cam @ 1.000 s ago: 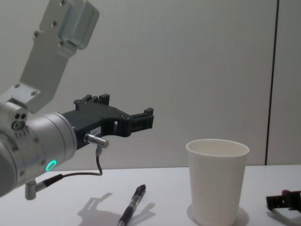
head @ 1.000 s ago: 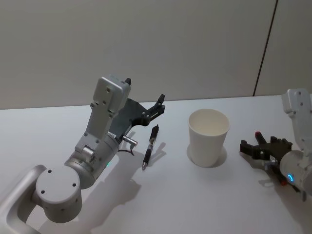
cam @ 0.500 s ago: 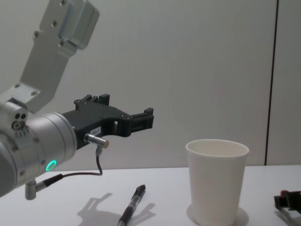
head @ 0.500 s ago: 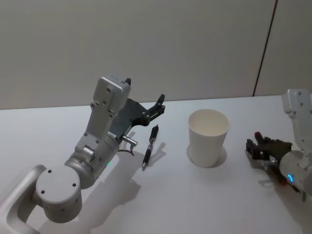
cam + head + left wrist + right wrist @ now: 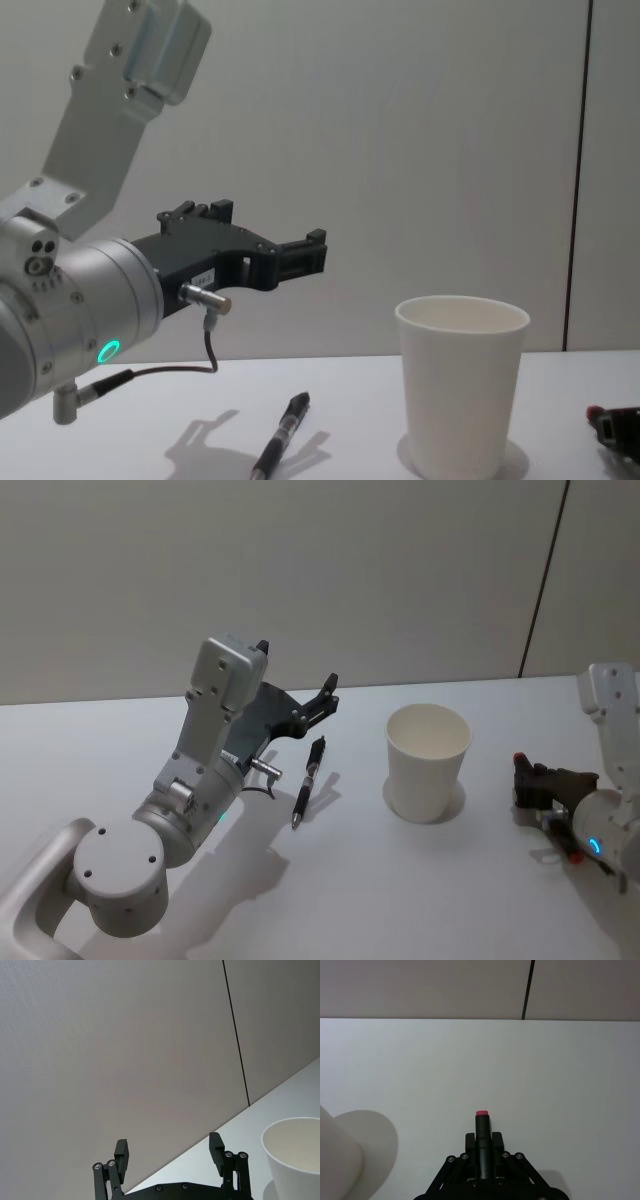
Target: Place the pen into the pen holder.
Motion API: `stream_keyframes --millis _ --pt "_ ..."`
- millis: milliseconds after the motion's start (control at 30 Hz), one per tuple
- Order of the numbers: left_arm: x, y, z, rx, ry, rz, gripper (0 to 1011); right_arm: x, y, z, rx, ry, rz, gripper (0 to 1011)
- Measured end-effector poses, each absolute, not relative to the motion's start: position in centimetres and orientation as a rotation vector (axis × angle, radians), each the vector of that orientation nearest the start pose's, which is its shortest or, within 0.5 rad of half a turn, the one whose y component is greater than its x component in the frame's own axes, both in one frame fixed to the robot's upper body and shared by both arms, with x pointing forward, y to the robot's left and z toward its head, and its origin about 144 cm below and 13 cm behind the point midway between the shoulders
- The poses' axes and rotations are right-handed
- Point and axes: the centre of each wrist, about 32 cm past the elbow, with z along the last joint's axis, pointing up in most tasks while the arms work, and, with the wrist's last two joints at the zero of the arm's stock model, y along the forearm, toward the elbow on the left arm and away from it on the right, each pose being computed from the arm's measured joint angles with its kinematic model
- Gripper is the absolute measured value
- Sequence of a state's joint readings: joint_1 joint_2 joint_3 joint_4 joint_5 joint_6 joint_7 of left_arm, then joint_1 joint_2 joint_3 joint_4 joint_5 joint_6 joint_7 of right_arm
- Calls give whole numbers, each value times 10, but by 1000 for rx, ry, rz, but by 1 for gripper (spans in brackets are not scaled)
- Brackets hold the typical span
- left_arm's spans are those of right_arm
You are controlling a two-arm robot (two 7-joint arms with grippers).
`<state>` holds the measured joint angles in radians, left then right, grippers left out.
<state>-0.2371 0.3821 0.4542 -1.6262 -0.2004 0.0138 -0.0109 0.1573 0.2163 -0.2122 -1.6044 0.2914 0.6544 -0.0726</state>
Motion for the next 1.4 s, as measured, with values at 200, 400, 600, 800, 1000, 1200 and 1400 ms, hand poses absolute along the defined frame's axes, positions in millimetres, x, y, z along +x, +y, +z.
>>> stream_keyframes --millis 200,400,600,800,1000,1200,1400 --pt "492 198 1204 61 -268 1124 1001 494 -221 1192 -419 371 -1375 185" --pt "492 198 1204 61 -268 1124 1001 494 -221 1192 -419 371 -1375 185" --pt "492 198 1204 61 -268 1124 1000 494 -221 1192 -420 371 -1375 185" --pt "492 198 1204 61 -268 1124 1001 494 -221 1192 -420 371 -1375 185" --pt "492 198 1204 61 -268 1124 1000 494 -221 1192 -420 371 -1375 185" --pt "492 198 1204 61 -268 1124 1001 494 -221 1193 -419 371 -1375 184" --pt "492 198 1204 61 -268 1124 1001 494 -221 1194 -401 357 -1382 184"
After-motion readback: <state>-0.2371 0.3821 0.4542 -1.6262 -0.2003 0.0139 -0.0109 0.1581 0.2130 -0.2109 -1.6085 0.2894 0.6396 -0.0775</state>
